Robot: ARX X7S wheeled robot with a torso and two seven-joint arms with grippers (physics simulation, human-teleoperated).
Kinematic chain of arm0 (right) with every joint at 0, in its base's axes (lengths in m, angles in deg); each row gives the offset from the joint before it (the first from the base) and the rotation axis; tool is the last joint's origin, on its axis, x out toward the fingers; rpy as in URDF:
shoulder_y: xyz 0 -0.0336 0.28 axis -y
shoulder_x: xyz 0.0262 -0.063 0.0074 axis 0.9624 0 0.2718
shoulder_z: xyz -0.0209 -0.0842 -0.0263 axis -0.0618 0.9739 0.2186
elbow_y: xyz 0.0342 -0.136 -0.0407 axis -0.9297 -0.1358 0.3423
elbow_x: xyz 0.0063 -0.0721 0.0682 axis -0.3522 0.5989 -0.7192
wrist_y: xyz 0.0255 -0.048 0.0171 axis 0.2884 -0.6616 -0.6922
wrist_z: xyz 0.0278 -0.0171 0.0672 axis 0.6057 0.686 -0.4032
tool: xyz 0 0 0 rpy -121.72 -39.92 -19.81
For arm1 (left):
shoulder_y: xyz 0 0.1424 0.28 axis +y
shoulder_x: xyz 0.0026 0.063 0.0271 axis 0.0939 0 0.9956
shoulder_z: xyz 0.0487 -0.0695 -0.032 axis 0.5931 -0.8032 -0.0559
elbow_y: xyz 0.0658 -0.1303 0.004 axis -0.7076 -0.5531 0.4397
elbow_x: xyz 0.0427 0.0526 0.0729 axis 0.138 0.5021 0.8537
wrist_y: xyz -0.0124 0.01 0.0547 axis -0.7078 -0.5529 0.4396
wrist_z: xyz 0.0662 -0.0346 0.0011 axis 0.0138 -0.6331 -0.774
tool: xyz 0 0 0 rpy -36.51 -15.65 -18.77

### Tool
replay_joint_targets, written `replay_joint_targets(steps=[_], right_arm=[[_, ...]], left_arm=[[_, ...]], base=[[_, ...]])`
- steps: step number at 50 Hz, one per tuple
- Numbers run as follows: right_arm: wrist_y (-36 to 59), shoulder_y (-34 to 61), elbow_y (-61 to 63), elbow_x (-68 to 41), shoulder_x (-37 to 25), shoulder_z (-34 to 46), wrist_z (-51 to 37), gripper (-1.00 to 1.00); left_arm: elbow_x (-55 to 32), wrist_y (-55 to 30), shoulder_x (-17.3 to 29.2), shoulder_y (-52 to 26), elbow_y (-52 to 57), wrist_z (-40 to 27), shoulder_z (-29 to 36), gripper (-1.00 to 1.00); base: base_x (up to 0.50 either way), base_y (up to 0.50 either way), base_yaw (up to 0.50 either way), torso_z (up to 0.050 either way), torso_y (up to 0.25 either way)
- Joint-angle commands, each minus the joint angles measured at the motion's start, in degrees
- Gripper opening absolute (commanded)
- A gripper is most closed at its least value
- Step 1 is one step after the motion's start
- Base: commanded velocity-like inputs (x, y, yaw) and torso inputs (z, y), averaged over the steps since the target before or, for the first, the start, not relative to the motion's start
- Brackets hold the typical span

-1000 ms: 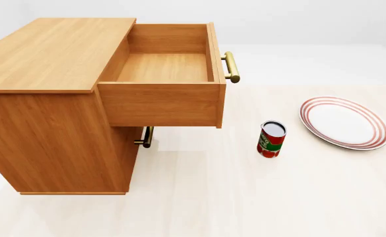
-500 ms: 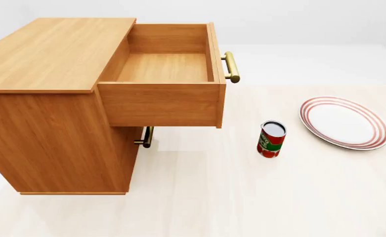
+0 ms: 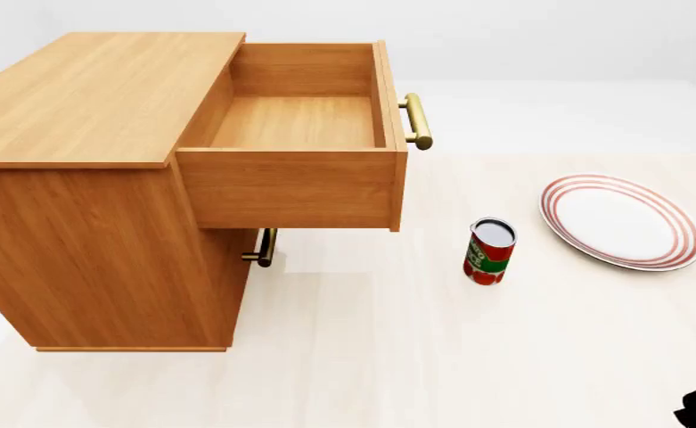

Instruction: Put the bowl in the top drawer of the cabinet.

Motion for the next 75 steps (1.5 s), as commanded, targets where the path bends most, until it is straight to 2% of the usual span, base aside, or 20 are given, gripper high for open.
replay_joint_targets(steps=[1, 15, 19, 27, 36, 45, 52, 59, 60, 75], right_arm=[[-4.0, -5.7, -2.8, -6.9, 0.2, 1.5, -10.2, 1.00], [-8.2, -9.4, -4.9, 0.8, -3.0, 4.6, -9.4, 1.00], [-7.9, -9.8, -6.0, 2.2, -3.0, 4.9, -12.0, 1.00], [-7.8, -11.0, -8.7, -0.3, 1.1, 5.0, -19.1, 1.00], [-12.6, -14.1, -12.4, 0.8, 7.1, 5.9, -24.0, 1.00], [-16.5, -16.2, -13.5, 4.7, 13.0, 7.2, -25.5, 1.00], [-18.4, -19.3, -14.3, 5.4, 13.2, 8.6, -25.6, 1.00], [-21.2, -25.0, -16.3, 1.7, 12.5, 9.3, -27.2, 1.00], [-21.5, -25.7, -16.6, 1.1, 12.4, 9.4, -27.3, -1.00], [-23.1, -29.2, -14.9, -2.1, 8.0, 9.8, -27.8, -1.00]], left_arm=[[0.7, 1.8, 0.3, 1.1, -0.4, 0.6, 0.7, 1.00], [-1.0, -0.3, 0.3, 0.2, 0.0, -1.0, -0.1, 1.00], [-1.2, -0.4, 0.3, 0.2, -0.1, -1.1, -0.1, 1.00], [-1.4, 0.0, 0.1, 0.6, -0.3, -1.2, -0.1, 1.00], [-1.3, 0.9, 0.4, 1.6, -0.4, -1.1, -0.1, 1.00], [-2.0, 0.5, 0.5, 1.9, 0.1, -1.9, -0.7, 1.00], [-3.0, -0.2, 0.5, 1.8, 0.5, -2.8, -1.4, 1.00], [-2.3, 1.4, 0.7, 2.7, 0.3, -2.1, -1.0, 1.00], [-2.3, 1.4, 0.7, 2.8, 0.3, -2.2, -1.0, 1.00], [-2.4, 2.1, 1.0, 3.0, 0.3, -2.2, -0.9, 1.00]], base=[[0.00, 0.00, 0.00, 0.000, 0.000], [0.00, 0.00, 0.00, 0.000, 0.000], [0.00, 0.00, 0.00, 0.000, 0.000], [0.00, 0.00, 0.00, 0.000, 0.000], [0.00, 0.00, 0.00, 0.000, 0.000], [0.00, 0.00, 0.00, 0.000, 0.000], [0.00, 0.00, 0.00, 0.000, 0.000], [0.00, 0.00, 0.00, 0.000, 0.000], [0.00, 0.00, 0.00, 0.000, 0.000], [0.00, 0.00, 0.00, -0.001, 0.000]])
